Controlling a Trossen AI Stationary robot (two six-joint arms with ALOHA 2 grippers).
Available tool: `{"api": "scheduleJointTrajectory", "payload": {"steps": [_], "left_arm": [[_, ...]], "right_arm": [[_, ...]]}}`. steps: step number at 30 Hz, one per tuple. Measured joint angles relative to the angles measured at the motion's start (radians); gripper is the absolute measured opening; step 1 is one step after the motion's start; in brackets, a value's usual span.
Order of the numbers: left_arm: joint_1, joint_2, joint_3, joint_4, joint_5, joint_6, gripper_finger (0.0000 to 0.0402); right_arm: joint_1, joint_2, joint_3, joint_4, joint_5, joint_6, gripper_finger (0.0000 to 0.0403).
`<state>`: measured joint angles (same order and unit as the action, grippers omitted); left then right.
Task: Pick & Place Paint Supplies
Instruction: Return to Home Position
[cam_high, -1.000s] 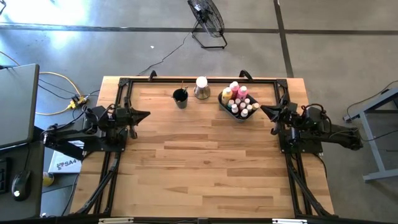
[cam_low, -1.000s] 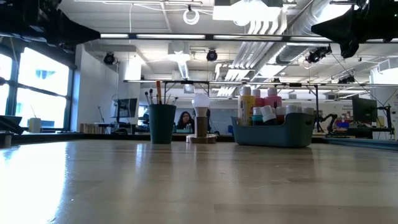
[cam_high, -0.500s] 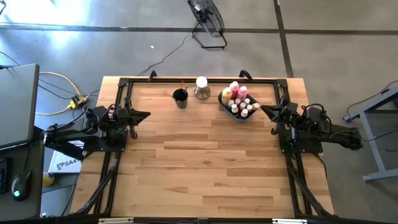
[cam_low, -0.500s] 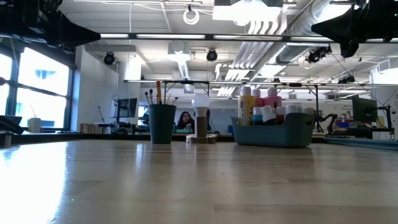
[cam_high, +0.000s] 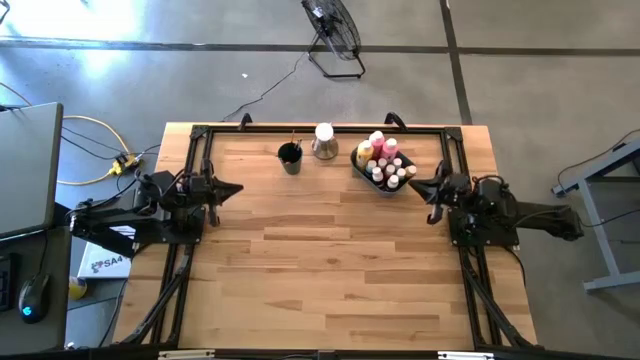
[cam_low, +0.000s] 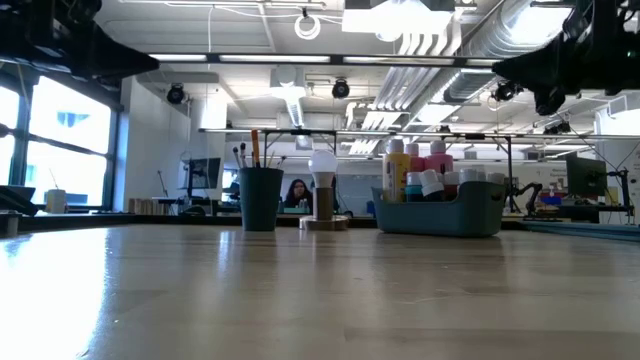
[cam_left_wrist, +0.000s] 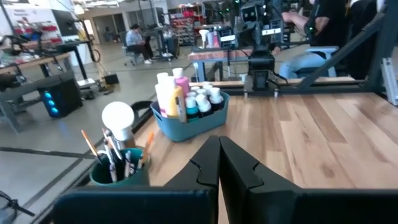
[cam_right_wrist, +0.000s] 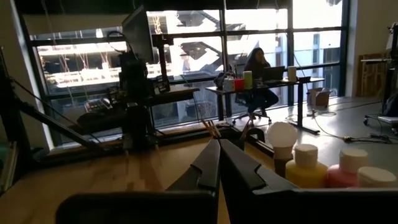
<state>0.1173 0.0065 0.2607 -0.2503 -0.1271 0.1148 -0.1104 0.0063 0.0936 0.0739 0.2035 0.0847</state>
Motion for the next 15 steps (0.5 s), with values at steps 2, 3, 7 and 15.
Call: {"api": "scheduleJointTrajectory", "payload": {"steps": [2, 3, 7, 15], "left_arm": [[0.000, 0.000, 0.000, -0.009, 0.007, -0.009, 0.0000], [0.000, 0.000, 0.000, -0.014, 0.008, -0.012, 0.0000], [0.000, 0.000, 0.000, -0.016, 0.007, -0.014, 0.0000], [0.000, 0.000, 0.000, -0.016, 0.004, -0.008, 0.0000]], "right_arm": [[0.000, 0.000, -0.049, 0.046, -0.025, -0.002, 0.0003], [0.000, 0.000, -0.072, 0.067, -0.029, -0.002, 0.0003], [0.000, 0.001, -0.085, 0.060, -0.041, 0.000, 0.0003], [0.000, 0.000, -0.085, 0.003, -0.158, -0.037, 0.0003]]}}
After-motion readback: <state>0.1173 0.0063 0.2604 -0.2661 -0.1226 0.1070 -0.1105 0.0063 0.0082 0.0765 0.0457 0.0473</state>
